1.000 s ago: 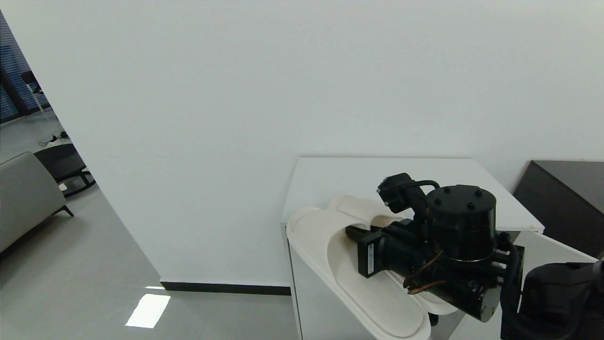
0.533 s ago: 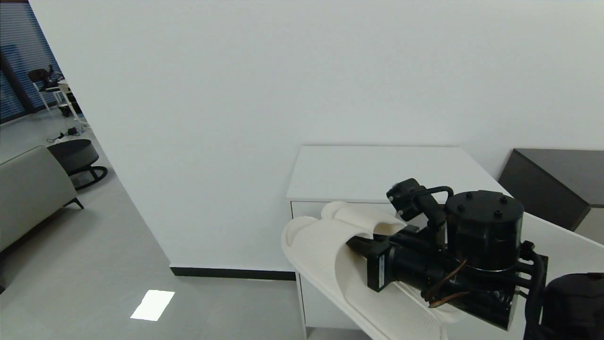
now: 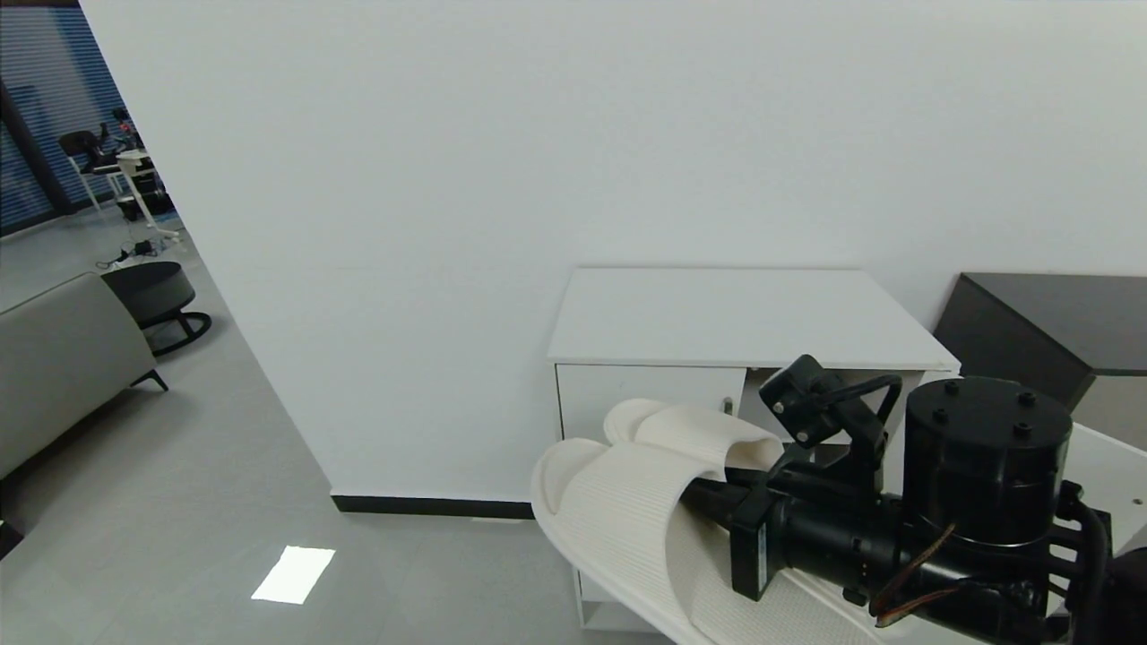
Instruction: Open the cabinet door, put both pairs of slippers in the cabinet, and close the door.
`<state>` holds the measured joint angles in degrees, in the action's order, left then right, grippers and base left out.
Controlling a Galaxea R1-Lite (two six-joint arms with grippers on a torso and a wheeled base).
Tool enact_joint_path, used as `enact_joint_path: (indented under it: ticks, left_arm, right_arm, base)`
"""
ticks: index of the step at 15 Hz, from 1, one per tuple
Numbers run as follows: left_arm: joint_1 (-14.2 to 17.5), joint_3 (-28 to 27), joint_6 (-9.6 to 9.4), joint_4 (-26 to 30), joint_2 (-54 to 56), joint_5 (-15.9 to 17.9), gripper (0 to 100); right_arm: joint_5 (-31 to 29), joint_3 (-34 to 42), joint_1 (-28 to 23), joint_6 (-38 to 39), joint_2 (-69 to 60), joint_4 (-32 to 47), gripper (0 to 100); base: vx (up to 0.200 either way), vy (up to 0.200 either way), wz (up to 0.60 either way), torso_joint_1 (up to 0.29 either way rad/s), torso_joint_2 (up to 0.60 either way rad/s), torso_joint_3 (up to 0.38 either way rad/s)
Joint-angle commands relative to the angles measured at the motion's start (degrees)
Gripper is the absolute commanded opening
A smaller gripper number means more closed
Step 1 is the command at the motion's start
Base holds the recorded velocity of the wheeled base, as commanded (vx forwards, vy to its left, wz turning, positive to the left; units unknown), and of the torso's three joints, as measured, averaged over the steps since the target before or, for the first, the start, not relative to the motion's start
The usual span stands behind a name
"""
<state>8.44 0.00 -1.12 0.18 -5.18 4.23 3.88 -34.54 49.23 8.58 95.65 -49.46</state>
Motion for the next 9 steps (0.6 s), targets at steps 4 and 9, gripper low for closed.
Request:
enact_joint_path:
  ticks: [4, 9]
  left_arm:
    - [0.0, 0.0, -0.02, -0.01, -0.09, -0.01, 0]
    - [0.0, 0.0, -0.02, -0.01, -0.09, -0.01, 0]
  right_arm:
    - [1.4, 0.96, -0.27, 0.21, -0.11, -0.11, 0]
    - [1.84, 2.37, -1.06, -0.14, 0.07, -1.52, 0]
  base:
    - [0.0, 0.0, 0.0, 0.0, 0.0, 0.0]
    - [0.0, -0.16, 0.0, -0.003, 0.0, 0.002]
